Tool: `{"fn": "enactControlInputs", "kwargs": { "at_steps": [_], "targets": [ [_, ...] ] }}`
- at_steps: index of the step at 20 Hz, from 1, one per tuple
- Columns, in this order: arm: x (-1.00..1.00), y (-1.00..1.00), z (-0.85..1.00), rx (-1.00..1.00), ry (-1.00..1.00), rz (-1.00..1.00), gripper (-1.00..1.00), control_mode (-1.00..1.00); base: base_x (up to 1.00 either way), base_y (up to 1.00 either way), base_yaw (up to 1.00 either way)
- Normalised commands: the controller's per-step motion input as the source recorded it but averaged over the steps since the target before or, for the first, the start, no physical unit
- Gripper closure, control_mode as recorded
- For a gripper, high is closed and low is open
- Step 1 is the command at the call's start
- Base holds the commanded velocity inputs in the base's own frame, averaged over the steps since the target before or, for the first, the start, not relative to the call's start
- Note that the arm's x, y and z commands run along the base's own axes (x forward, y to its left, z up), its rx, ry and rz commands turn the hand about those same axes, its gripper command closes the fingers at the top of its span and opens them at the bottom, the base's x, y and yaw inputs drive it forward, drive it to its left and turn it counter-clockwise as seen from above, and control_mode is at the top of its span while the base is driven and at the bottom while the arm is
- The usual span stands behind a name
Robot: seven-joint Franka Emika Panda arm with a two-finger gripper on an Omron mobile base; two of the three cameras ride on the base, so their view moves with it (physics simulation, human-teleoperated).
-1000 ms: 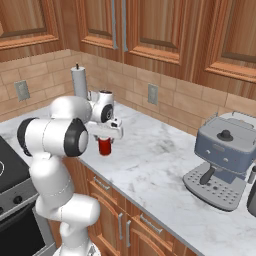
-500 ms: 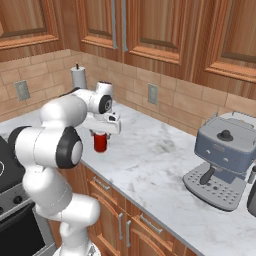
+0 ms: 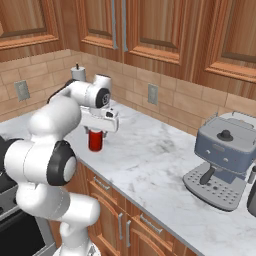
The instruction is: Four empty soda cans are scattered around the kitchen. Gather all the cans and cluster them next to the stove for recycling.
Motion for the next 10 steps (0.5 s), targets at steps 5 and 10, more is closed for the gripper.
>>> {"fn": "enactControlInputs", "kwargs": {
  "at_steps": [5,10],
  "targets": [
    [-0.73,0.00,0.20,0.00,0.00,0.00,1.00,-1.00,0.00,0.00,0.00],
    [-0.82,0.00,0.21,0.00,-0.01,0.00,1.00,-1.00,0.00,0.00,0.00]
  ]
}}
